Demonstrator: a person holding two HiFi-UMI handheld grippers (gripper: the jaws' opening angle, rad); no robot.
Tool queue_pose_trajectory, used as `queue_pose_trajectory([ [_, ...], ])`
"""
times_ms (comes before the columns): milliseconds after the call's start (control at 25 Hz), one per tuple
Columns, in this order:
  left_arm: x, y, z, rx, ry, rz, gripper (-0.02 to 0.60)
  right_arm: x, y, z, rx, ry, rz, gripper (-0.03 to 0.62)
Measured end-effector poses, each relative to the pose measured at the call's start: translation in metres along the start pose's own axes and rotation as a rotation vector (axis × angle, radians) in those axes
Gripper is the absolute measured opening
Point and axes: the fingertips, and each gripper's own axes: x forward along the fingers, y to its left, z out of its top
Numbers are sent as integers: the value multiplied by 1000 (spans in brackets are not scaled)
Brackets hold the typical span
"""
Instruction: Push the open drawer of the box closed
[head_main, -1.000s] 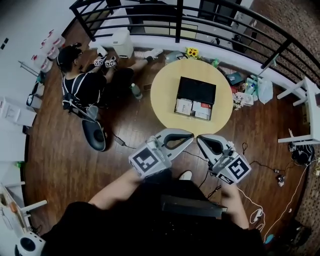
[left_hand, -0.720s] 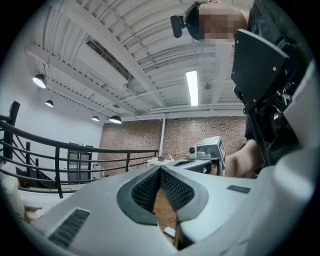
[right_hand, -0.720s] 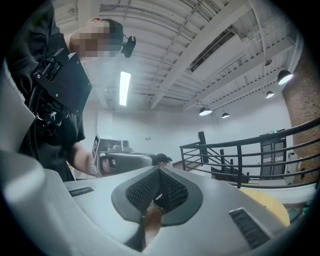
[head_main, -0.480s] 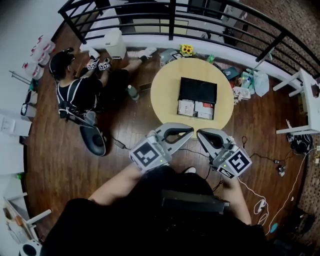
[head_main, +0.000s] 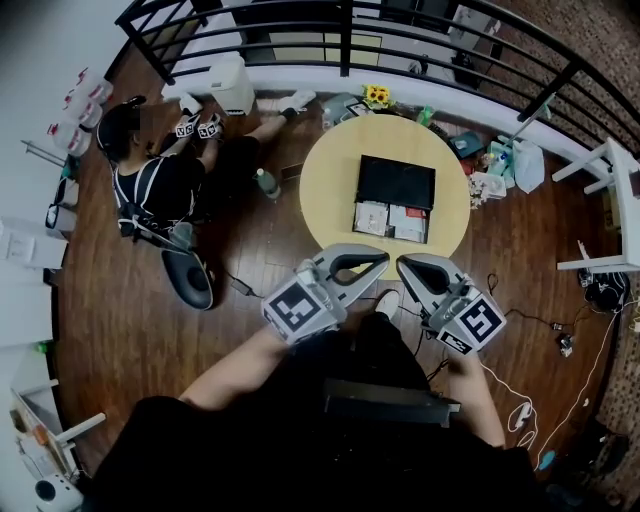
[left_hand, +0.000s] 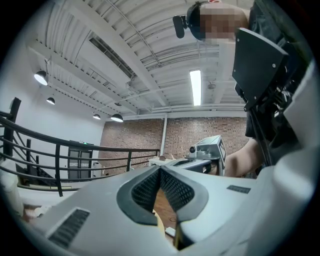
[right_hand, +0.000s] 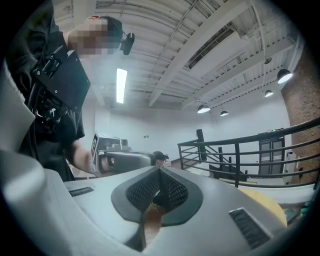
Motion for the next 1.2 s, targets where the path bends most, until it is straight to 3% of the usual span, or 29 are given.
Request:
queue_pose_trajectory([
  [720, 197, 59, -1, -7, 63, 174, 23, -68, -184, -5, 39, 20, 172, -5],
  [960, 225, 71, -10, 5, 73, 243, 23, -78, -210, -26, 61, 56, 237, -5],
  [1200, 222, 90, -24, -5, 75, 253, 23, -60, -222, -57, 131, 110, 216, -5],
])
